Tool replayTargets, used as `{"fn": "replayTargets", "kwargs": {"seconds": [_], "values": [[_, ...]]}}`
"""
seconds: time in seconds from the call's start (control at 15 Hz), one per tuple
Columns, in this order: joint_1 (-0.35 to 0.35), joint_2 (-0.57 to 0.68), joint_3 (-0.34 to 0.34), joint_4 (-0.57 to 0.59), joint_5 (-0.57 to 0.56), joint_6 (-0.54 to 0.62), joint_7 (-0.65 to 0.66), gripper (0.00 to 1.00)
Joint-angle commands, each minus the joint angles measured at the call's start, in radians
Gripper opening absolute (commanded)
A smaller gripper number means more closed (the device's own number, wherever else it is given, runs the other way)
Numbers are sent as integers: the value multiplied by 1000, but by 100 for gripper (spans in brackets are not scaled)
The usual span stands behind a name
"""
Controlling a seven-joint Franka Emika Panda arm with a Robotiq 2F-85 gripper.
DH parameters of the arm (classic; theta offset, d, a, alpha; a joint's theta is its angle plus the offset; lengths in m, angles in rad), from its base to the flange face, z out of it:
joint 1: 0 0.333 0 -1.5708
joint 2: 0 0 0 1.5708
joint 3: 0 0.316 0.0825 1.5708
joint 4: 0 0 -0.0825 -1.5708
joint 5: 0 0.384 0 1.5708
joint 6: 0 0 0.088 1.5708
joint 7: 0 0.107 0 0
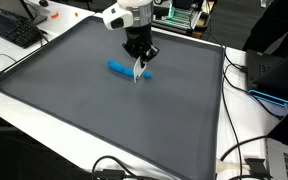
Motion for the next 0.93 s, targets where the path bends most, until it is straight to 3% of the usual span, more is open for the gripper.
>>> {"fn": "replayTargets", "kwargs": {"seconds": [0.0, 0.87], "values": [[-6, -44, -20, -18, -12, -14, 18, 1], [-4, 5, -68, 0, -90, -7, 54, 1]]}}
